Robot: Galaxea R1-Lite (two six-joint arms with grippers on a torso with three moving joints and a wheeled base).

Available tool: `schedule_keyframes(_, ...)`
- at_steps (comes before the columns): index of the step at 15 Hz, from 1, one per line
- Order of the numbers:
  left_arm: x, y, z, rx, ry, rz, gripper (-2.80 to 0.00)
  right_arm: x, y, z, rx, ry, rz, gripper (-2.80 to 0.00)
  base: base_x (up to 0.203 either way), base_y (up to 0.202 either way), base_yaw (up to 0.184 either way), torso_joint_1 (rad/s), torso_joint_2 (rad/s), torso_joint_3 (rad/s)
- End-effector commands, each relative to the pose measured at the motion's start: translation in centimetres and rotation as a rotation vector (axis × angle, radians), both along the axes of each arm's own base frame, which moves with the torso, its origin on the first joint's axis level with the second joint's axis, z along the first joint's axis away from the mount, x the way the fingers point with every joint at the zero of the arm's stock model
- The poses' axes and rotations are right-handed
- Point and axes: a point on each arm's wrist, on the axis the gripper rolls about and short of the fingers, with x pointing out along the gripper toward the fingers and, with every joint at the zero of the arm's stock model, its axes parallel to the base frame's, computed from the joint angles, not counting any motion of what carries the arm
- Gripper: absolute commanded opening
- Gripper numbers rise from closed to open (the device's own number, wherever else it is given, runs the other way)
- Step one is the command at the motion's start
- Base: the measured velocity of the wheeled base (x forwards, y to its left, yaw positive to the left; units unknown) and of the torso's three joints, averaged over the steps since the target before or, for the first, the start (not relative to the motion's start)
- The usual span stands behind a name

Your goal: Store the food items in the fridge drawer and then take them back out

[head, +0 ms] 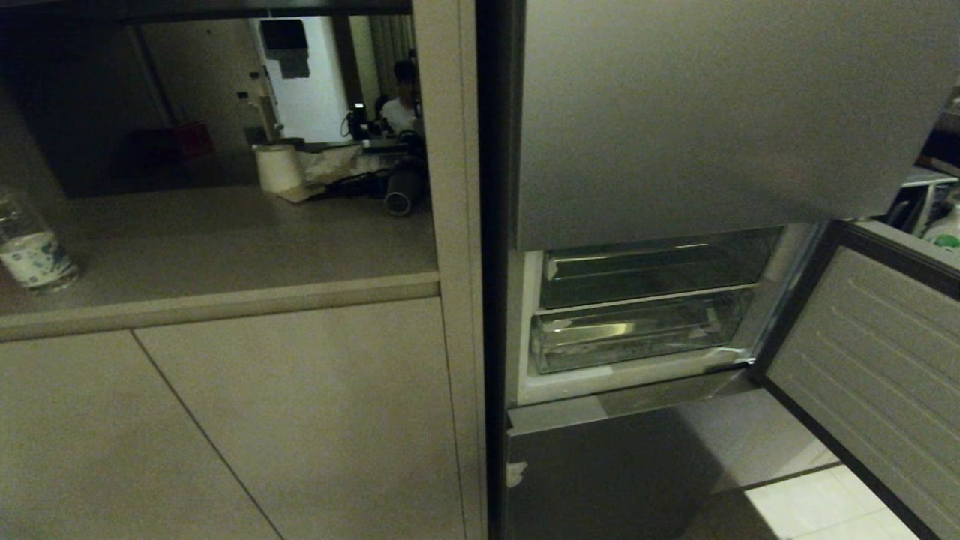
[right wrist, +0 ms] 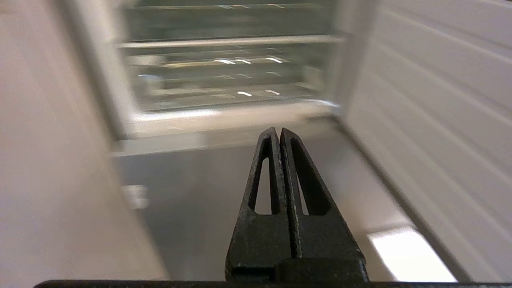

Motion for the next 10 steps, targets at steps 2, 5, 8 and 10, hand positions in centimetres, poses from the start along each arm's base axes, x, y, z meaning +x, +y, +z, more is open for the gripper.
schedule_keyframes(2, 0.00, 0.00, 0.00, 0.000, 0.000, 0.000, -2.80, 0.25, 0.00, -0.85, 0.001, 0.031, 0.000, -2.80, -0.001, 0.007, -0.174, 0.001, 0.01, 0.002)
schedule_keyframes(5, 0.00, 0.00, 0.00, 0.000, 0.000, -0.001, -2.80, 0.25, 0.00, -0.85, 0.001, 0.031, 0.000, -2.80, 0.000, 0.009, -0.175, 0.001, 0.00, 0.002)
schedule_keyframes(8, 0.00, 0.00, 0.00, 0.000, 0.000, 0.000, -2.80, 0.25, 0.00, -0.85, 0.001, 0.031, 0.000, -2.80, 0.001, 0.006, -0.175, 0.002, 0.00, 0.004)
schedule_keyframes(10, 0.00, 0.00, 0.00, 0.000, 0.000, 0.000, -2.80, 0.25, 0.00, -0.85, 0.003, 0.031, 0.001, -2.80, 0.001, 0.006, -0.174, 0.001, 0.01, 0.005)
